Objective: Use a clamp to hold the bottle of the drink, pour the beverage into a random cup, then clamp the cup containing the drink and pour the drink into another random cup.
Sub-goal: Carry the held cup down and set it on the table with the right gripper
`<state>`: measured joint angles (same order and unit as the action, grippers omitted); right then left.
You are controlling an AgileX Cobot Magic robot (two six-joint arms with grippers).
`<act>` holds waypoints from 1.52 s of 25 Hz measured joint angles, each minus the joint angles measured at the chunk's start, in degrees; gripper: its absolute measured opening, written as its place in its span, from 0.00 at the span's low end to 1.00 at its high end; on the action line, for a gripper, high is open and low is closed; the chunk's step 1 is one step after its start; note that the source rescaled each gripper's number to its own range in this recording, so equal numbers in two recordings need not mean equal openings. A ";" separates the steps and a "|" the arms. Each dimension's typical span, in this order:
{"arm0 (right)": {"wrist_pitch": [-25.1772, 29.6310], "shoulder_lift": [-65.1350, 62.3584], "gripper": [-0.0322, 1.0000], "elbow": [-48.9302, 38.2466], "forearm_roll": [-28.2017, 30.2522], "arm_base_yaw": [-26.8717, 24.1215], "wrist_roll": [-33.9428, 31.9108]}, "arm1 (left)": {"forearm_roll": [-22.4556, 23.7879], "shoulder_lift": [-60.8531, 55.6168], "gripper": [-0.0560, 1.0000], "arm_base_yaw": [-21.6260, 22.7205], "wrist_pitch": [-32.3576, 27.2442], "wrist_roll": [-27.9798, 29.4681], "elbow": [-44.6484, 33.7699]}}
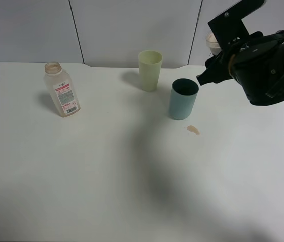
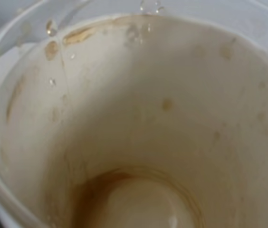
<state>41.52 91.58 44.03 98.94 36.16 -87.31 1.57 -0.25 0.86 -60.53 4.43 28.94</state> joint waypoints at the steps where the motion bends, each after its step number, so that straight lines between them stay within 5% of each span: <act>1: -1.15 -0.75 0.03 0.05 0.00 0.71 -0.17 | 0.00 0.00 1.00 0.00 0.00 0.00 0.00; 10: -14.46 -6.70 0.03 5.18 -4.38 5.19 -6.66 | 0.00 0.00 1.00 0.00 0.00 0.00 0.00; 17: -32.98 -7.86 0.03 9.76 -11.38 5.28 -3.65 | 0.00 0.00 1.00 0.00 0.00 0.00 0.00; 22: -42.25 -7.86 0.03 9.83 -29.29 5.32 19.29 | 0.00 0.00 1.00 0.00 0.00 0.00 0.00; 33: -48.81 -6.53 0.03 8.02 -92.99 12.47 88.21 | 0.00 0.00 1.00 0.00 0.00 0.00 0.00; 35: -51.03 -5.49 0.03 6.56 -101.17 13.21 94.79 | 0.00 0.00 1.00 0.00 0.00 0.00 0.00; 38: -56.30 -4.10 0.03 3.51 -105.16 13.86 98.18 | 0.00 0.00 1.00 0.00 0.00 0.00 0.00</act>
<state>-14.78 87.48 47.54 -6.22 50.01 10.87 1.57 -0.25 0.86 -60.53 4.43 28.94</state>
